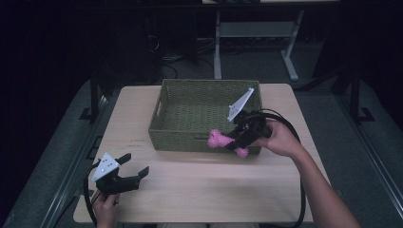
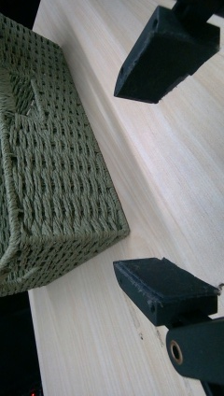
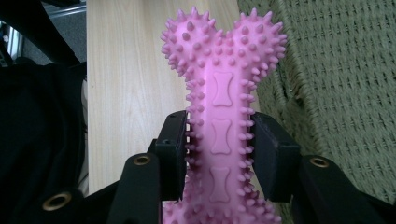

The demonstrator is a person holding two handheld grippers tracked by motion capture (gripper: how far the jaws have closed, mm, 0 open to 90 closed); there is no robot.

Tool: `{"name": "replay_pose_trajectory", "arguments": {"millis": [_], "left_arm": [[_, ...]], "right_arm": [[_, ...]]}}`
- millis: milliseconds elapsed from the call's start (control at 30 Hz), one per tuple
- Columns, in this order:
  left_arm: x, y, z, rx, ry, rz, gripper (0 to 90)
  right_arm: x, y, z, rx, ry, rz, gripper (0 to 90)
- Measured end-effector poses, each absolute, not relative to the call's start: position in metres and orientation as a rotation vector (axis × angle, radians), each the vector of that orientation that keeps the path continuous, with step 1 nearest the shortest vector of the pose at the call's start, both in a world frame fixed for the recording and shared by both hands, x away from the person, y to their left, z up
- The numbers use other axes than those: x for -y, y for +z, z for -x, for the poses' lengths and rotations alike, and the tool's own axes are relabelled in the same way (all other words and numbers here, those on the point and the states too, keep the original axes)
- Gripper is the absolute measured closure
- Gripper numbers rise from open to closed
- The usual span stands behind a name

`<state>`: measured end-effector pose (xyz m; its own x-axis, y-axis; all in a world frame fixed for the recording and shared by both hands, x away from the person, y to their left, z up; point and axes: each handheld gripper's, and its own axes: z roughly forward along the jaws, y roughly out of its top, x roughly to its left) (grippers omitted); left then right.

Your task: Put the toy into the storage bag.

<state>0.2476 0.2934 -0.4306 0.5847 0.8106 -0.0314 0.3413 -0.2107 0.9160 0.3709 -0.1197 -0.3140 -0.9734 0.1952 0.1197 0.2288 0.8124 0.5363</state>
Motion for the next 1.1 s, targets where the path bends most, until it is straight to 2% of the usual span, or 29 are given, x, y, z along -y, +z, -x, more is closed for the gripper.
{"name": "replay_pose_trajectory", "arguments": {"millis": [1100], "left_arm": [[-0.295, -0.431, -0.247, -0.946, 0.577, -1.790, 13.9]], "right_arm": [[0.109, -0.292, -0.409, 2.931, -0.869, 0.367, 57.7]]}}
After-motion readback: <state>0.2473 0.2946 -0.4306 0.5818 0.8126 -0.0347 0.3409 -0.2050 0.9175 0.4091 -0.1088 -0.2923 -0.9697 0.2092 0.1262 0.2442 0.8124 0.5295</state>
